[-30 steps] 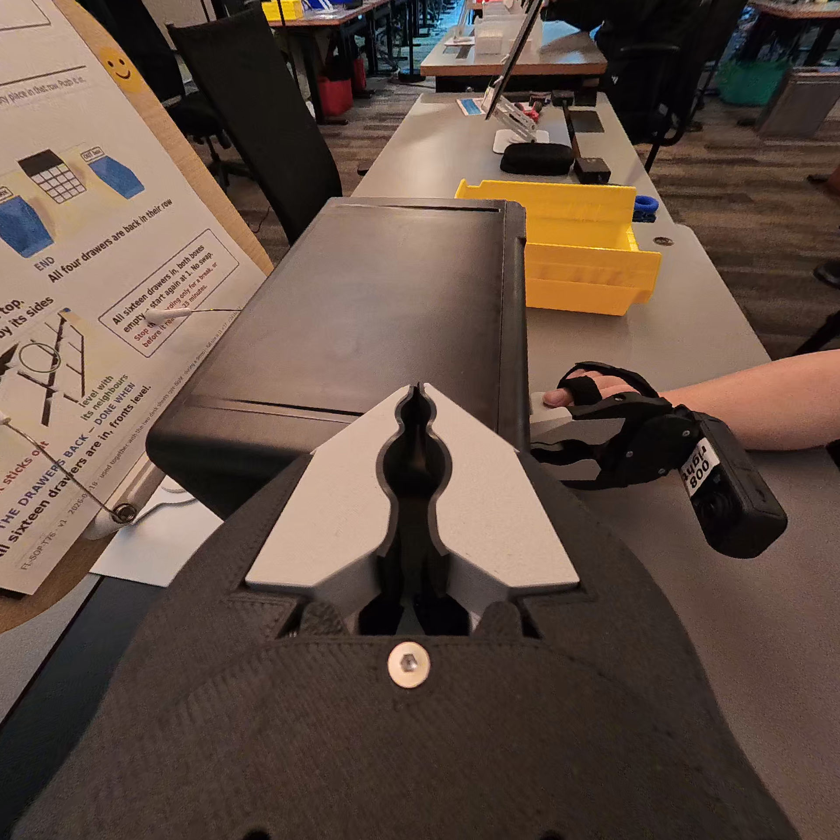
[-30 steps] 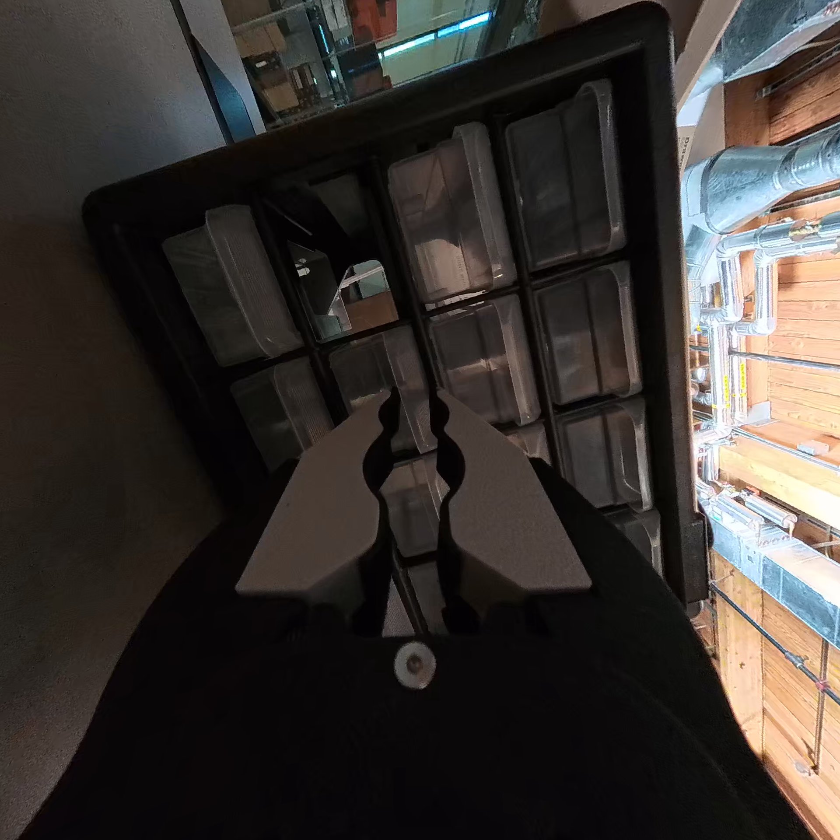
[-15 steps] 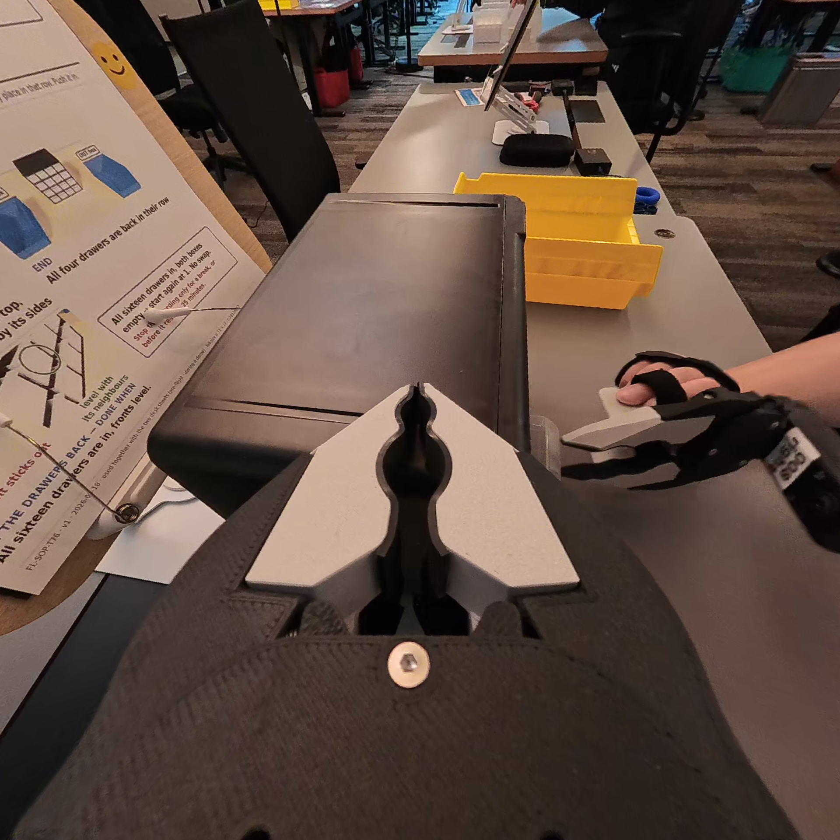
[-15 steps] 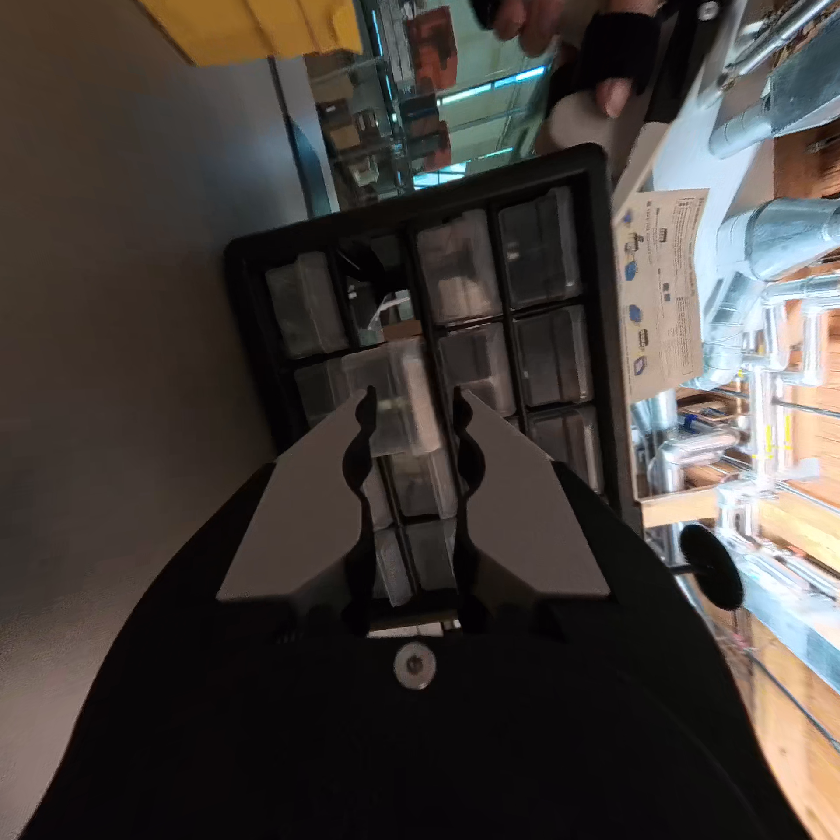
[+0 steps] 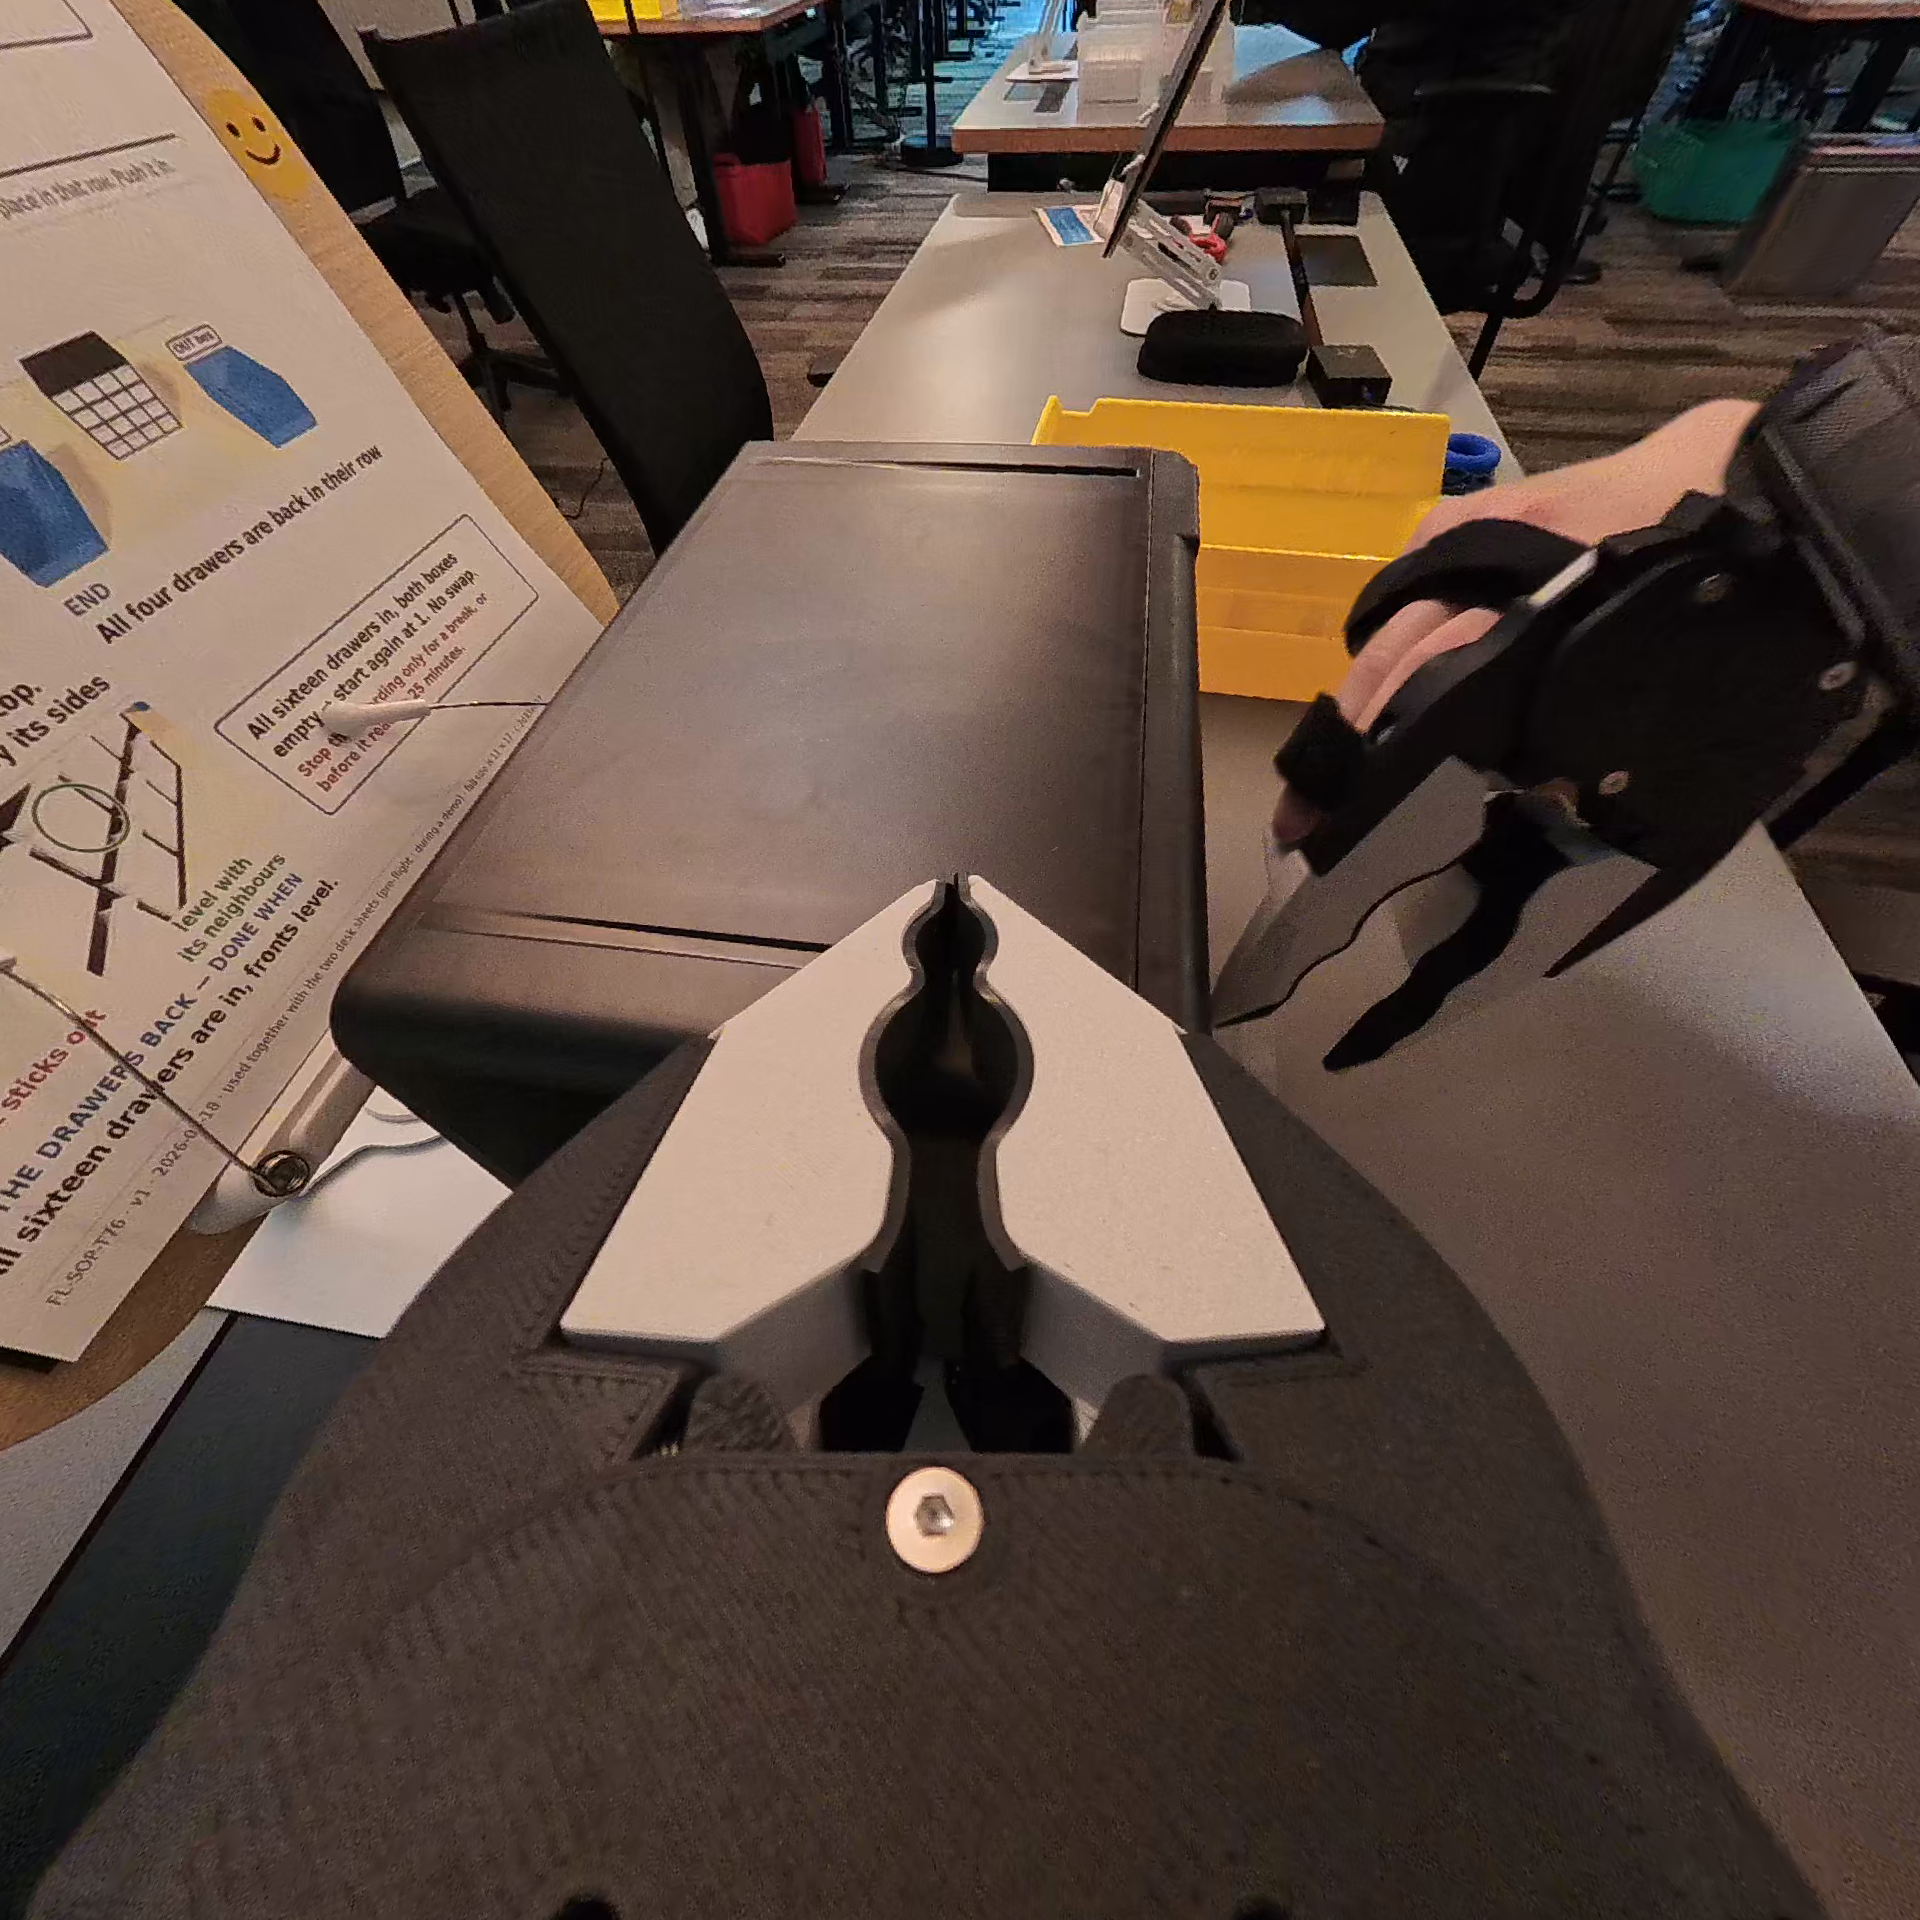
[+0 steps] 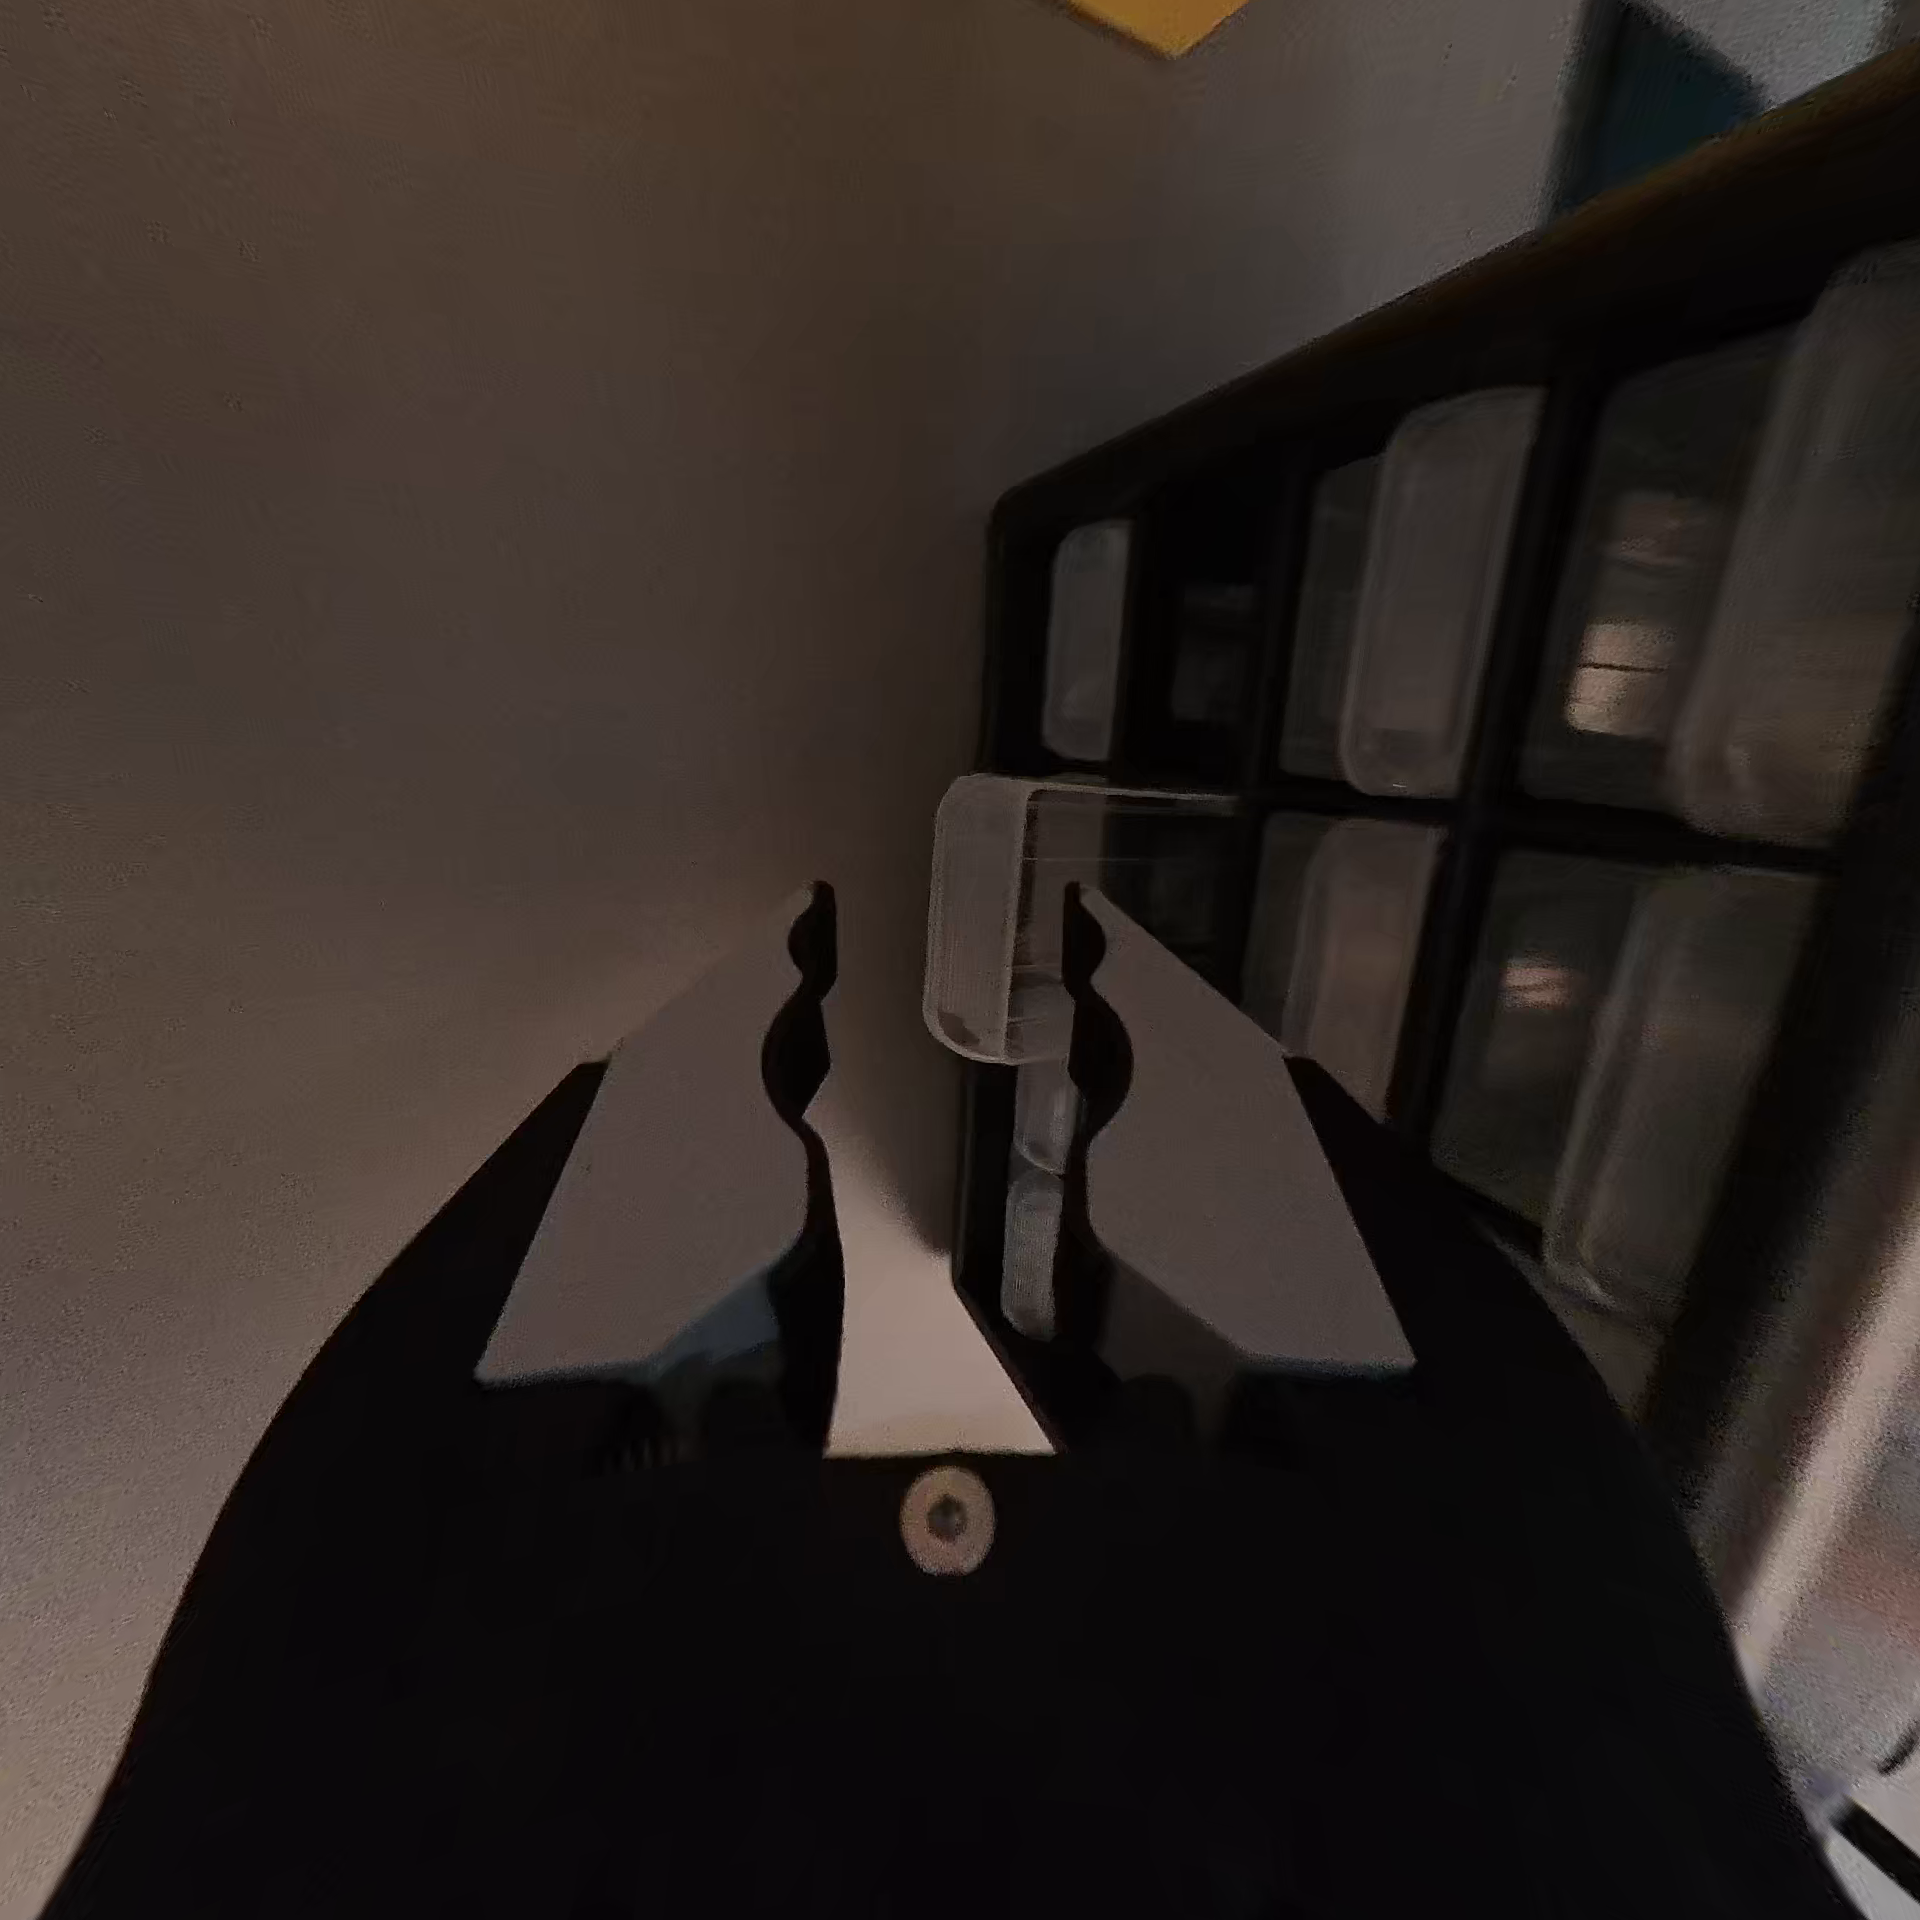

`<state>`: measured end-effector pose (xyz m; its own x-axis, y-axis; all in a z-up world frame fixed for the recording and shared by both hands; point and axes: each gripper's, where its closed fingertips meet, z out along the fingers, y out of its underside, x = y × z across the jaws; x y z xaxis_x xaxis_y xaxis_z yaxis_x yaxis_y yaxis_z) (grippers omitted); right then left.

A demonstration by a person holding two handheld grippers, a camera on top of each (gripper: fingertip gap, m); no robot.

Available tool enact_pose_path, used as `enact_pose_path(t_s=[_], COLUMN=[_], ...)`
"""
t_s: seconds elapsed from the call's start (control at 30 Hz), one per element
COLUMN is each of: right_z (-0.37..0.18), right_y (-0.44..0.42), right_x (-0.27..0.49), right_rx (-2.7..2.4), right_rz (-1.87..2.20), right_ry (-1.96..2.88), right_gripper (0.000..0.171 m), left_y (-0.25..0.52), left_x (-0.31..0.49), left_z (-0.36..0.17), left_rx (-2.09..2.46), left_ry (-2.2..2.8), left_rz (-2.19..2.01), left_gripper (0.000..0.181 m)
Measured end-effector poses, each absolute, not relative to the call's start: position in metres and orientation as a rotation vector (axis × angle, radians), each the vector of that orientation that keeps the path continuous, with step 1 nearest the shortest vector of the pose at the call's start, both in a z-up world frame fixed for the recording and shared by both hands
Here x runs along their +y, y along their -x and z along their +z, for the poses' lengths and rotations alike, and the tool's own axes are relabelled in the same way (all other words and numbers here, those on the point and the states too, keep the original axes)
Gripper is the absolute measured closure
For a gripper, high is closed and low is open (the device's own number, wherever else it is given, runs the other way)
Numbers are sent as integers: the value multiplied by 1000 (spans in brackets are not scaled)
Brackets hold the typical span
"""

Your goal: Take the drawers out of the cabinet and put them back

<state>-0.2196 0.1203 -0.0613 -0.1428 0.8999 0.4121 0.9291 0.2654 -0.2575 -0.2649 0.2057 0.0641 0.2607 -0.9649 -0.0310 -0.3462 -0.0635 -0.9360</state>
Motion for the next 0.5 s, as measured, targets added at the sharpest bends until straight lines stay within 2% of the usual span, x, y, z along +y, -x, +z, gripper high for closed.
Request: enact_pose_path(t_s=[0.1, 0.23, 0.5], right_z=[-75, -84, -85], right_y=[214, 210, 205], right_x=[128, 131, 100], right_rx=[-2102, -2123, -2166], right_rz=[-94, -110, 30], right_ry=[1734, 1776, 1825], right_gripper=[133, 155, 157], left_y=[265, 265, 265], left_x=[206, 206, 205], left_z=[64, 64, 64], left_rx=[1254, 1270, 1267], left_ry=[1596, 1598, 1596], left_rz=[-820, -805, -823], left_gripper=[181, 181, 181])
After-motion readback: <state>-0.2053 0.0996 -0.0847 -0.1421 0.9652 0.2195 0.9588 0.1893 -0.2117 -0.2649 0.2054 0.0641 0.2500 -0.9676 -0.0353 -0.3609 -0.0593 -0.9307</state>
